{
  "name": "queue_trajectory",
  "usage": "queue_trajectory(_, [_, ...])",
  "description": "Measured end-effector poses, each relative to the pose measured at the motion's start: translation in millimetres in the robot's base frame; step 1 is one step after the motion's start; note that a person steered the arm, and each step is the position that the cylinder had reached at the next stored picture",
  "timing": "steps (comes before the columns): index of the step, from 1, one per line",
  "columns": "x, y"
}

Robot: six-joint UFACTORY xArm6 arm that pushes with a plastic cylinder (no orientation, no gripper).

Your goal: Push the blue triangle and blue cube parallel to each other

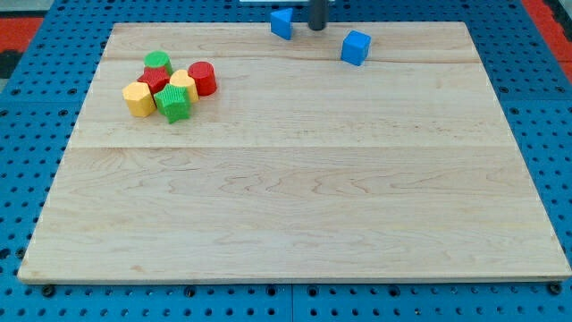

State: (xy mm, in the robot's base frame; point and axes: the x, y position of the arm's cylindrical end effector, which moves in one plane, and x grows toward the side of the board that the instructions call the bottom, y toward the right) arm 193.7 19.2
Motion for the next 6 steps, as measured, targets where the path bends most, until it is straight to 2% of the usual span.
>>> queue_trajectory(1, [70.8,-49.6])
queue_trajectory(2, [119.2,-67.3])
queue_trajectory(3, [74.4,-117.2])
queue_trajectory(4, [6.5,-125.9])
queue_trajectory(5, [-1.7,-124.8])
queue_trajectory(6, [6.0,-54.7])
